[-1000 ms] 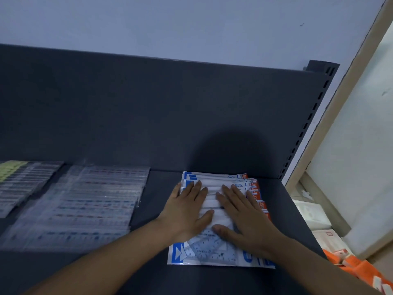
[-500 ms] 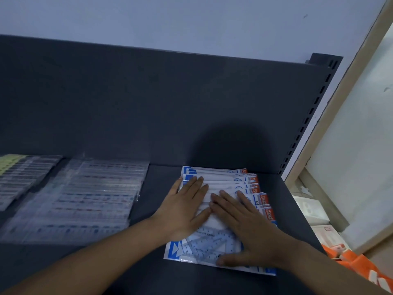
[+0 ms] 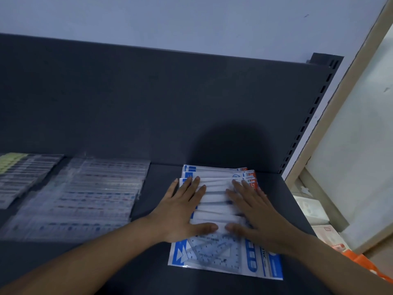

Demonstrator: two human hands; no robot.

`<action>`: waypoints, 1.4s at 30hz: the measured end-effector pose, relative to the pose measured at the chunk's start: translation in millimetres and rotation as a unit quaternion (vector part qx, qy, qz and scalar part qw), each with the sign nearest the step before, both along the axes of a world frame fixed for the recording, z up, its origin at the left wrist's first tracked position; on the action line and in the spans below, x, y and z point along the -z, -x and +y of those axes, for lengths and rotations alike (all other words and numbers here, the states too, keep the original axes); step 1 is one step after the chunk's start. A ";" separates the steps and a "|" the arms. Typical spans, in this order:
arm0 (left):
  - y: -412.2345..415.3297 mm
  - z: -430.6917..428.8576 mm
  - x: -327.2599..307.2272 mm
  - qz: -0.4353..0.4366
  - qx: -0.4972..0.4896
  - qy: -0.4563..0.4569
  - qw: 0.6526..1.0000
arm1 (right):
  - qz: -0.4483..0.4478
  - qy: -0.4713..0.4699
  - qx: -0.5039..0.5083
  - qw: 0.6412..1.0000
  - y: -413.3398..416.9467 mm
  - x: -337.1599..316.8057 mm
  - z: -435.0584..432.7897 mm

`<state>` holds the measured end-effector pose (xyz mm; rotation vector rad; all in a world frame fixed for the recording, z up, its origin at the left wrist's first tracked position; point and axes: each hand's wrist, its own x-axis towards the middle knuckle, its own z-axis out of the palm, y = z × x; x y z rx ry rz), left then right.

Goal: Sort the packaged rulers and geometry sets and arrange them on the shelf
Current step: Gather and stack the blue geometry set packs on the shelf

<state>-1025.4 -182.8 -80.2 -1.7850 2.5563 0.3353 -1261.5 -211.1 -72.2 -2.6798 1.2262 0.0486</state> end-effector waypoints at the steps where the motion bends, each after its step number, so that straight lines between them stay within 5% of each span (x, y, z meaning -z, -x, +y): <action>1: 0.1 0.4 0.4 -0.001 -0.001 0.000 1.000 | 0.003 0.001 0.023 1.000 0.3 3.3 0.2; 17: 10.6 -26.3 1.4 0.086 -0.060 0.045 0.993 | -0.011 0.125 0.153 0.980 -19.0 2.7 -18.6; 23: 13.5 -36.2 1.0 0.076 -0.094 0.013 0.993 | -0.038 -0.040 0.130 0.990 -19.7 10.5 -42.2; 28: 15.0 -42.6 -4.8 0.057 -0.119 0.078 0.988 | -0.019 0.040 0.147 0.988 -23.4 3.9 -49.5; 32: 10.9 -50.2 -4.8 0.030 -0.102 0.012 0.994 | -0.015 0.004 0.121 0.993 -30.3 10.1 -53.9; 36: 8.0 -53.6 -3.2 -0.005 -0.090 0.047 0.995 | 0.021 0.064 0.122 0.990 -31.2 8.3 -52.5; 42: 1.1 -61.3 -0.4 0.042 -0.098 0.034 0.994 | -0.007 0.033 0.124 0.992 -34.0 8.5 -61.8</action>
